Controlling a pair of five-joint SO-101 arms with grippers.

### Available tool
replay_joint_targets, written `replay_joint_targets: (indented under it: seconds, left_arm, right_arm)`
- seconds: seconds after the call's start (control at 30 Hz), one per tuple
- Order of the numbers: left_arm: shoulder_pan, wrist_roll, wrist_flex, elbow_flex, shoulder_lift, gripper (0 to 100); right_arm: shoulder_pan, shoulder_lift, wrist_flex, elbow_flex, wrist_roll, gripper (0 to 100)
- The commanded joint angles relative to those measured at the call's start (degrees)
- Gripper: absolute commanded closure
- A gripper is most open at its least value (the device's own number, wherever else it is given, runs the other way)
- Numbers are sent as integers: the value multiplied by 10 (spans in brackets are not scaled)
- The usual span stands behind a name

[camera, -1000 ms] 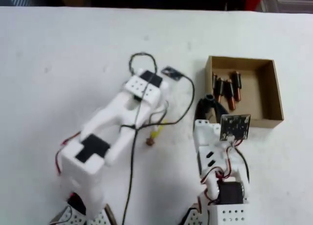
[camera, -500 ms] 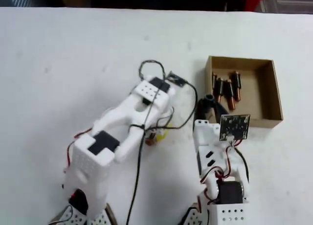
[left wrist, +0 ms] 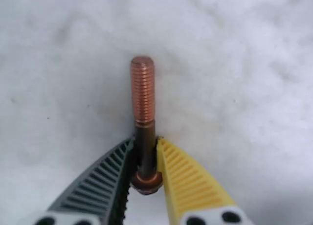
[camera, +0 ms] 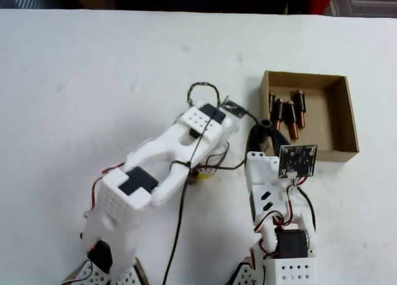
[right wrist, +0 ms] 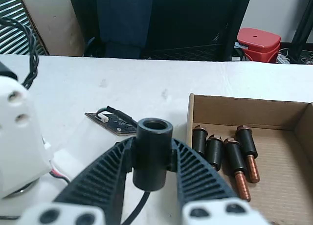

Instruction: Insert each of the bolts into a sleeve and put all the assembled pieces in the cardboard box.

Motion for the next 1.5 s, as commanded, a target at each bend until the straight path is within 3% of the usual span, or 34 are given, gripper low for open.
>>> replay_joint_targets:
  seconds: [0.0,0.27,0.5,0.7,1.13,1.37,1.47]
  left_arm:
    - [-10,4,-14,0,10,976]
    - [-26,-4,5,-5,5,976]
    - [-76,-176,81,-33,-31,977]
    - [-109,-240,91,-41,-58,977]
    - [-216,-623,183,-42,-169,977]
    - [-265,-885,174,-36,-187,977]
    - [-280,-926,136,-23,-187,977]
  right_arm:
    - [6,-7,-15,-6,-3,981]
    - [6,-7,-11,-5,-3,981]
    - [6,-7,-11,-5,-3,981]
    - [6,-7,-11,-5,-3,981]
    - [6,-7,-15,3,-3,981]
    - [6,-7,-15,4,-3,981]
    - [6,-7,-15,4,-3,981]
